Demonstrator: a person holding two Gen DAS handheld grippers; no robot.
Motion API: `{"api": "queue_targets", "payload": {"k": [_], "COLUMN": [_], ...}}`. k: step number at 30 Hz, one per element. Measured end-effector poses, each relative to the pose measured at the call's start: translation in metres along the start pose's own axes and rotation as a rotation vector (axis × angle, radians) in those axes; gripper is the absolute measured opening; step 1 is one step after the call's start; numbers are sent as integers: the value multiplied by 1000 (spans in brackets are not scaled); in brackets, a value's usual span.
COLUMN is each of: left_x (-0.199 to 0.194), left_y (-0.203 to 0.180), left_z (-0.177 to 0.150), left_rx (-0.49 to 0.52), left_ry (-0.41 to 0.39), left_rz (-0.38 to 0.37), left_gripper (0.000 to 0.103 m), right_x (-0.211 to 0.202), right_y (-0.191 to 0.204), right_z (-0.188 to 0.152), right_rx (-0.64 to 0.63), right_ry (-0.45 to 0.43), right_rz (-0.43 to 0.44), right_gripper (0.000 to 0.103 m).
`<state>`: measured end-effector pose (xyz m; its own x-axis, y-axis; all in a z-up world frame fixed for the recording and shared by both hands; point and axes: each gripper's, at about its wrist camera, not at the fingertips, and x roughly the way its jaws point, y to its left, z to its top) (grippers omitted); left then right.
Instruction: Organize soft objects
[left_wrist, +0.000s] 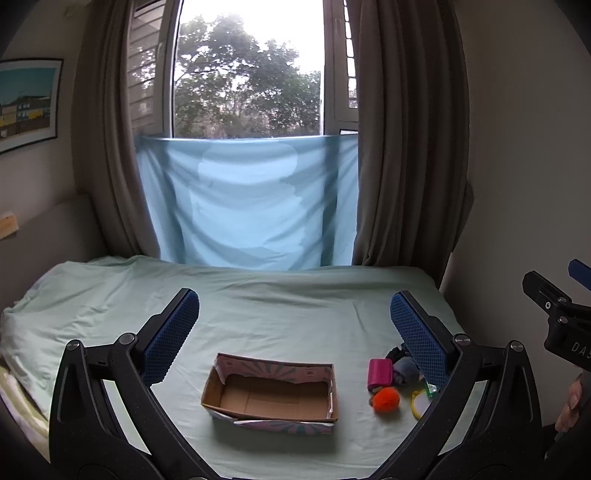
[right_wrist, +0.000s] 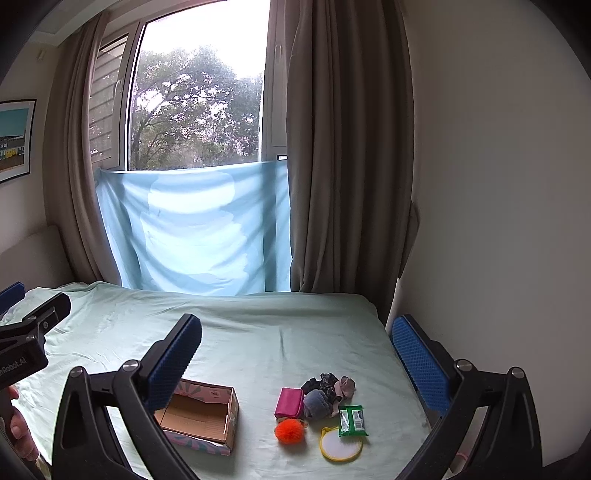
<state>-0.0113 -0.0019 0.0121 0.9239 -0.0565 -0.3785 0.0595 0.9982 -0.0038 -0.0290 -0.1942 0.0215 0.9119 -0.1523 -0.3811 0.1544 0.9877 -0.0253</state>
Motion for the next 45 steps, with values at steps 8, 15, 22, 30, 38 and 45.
{"api": "queue_targets", "payload": {"k": [8, 15, 22, 30, 38, 45], "left_x": [3, 5, 9, 19, 84, 146], "left_y": [-1, 3, 4, 9, -3, -57], "left_z": [1, 0, 0, 2, -26, -84], "left_rx": [-1, -3, -3, -8, -12, 10], "left_ry": [4, 10, 18, 49, 224, 367], "left_rz": [-8, -15, -16, -27, -149, -202], "left_gripper": [103, 103, 103, 103, 103, 103], "right_x": [1, 1, 1, 8, 35, 78], "right_y": [2, 4, 4, 9, -3, -42], "right_z": [1, 2, 2, 5, -14, -58], "right_rx": [-1, -1, -1, 5, 16, 35], "right_ry": [-2, 1, 1, 12, 85, 180], "right_rz": [-1, -2, -2, -11, -133, -187], "right_gripper": [103, 103, 103, 103, 103, 103]}}
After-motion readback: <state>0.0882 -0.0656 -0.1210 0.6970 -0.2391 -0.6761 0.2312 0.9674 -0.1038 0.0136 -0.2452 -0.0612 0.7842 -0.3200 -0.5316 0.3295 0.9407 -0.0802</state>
